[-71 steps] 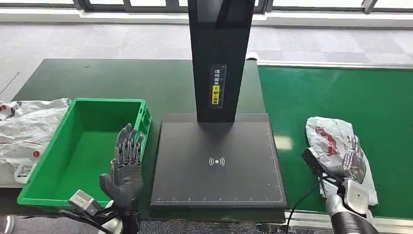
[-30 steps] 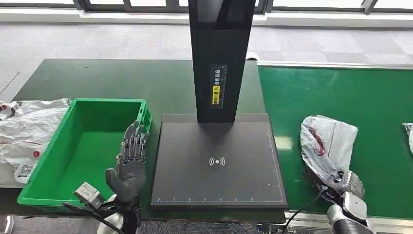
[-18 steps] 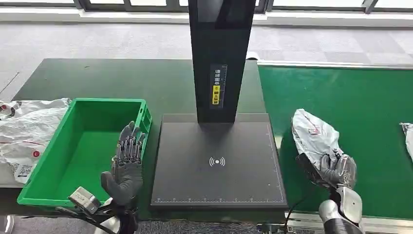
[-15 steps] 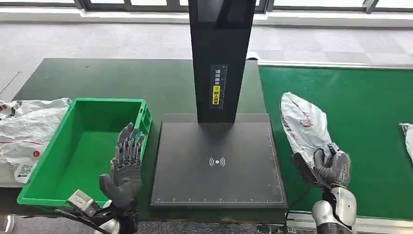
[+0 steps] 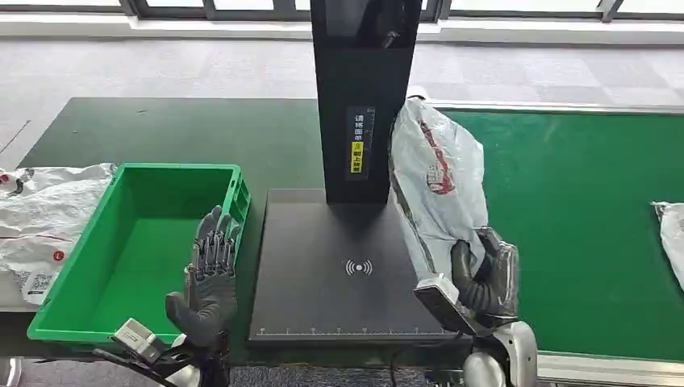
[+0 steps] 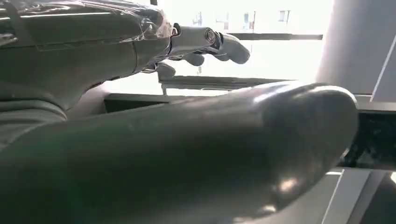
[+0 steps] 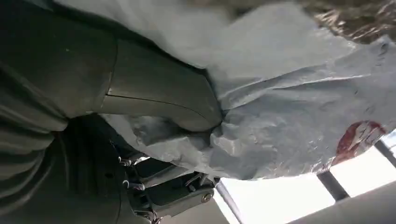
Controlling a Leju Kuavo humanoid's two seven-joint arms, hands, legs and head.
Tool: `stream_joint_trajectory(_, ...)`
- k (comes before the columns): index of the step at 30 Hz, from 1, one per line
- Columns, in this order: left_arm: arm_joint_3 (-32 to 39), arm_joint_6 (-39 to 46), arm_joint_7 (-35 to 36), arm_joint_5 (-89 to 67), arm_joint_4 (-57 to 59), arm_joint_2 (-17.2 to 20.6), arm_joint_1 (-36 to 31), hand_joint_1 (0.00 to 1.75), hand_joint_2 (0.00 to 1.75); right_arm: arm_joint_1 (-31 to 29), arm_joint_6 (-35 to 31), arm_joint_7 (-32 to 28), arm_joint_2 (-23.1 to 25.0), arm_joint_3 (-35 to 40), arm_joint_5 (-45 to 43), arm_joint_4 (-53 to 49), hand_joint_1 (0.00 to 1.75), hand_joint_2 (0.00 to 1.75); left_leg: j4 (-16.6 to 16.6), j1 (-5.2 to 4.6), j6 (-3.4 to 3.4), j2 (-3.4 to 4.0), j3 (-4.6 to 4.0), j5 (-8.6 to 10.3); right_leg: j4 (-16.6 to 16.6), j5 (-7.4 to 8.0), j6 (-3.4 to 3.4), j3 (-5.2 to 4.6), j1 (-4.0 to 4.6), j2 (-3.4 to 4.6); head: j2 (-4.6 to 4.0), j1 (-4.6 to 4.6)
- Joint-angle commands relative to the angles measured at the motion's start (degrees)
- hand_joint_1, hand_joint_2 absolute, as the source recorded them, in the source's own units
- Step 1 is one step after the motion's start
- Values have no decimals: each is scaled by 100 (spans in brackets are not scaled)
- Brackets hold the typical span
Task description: Moved the parcel from conveyor to table for the left to box.
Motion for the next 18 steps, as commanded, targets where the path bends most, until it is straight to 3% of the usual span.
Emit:
stream_joint_trajectory(1,161,-30,-3,34,430,73,-196,0,0,-296,145,-81,91,741,-300,796,175,175,-14,2,-3,19,18,3,-14,7,-6,14,4,7,0,0)
stream_joint_trajectory(4,134,-12,-11,21,410,93,-199,0,0,-391,473,-85,166,807,-475,1185,175,175,-17,3,-2,25,22,1,-18,8,-6,17,5,14,0,0)
stream_joint_trajectory(5,116,26,-15,27,421,121,-212,0,0,-465,874,-130,198,884,-691,1481,175,175,-23,5,-3,30,30,1,-26,10,-8,26,8,15,0,0)
stream_joint_trajectory(12,-6,173,-22,193,548,213,-209,0,0,-1103,1102,-318,500,1138,-1071,3474,175,175,-23,5,-4,33,31,3,-23,12,-8,22,8,22,0,0)
stream_joint_trajectory(18,-50,198,-22,220,587,235,-242,0,0,-1107,1195,-294,534,1252,-1133,3736,175,175,-13,5,-3,14,21,2,-13,4,-6,16,6,6,0,0)
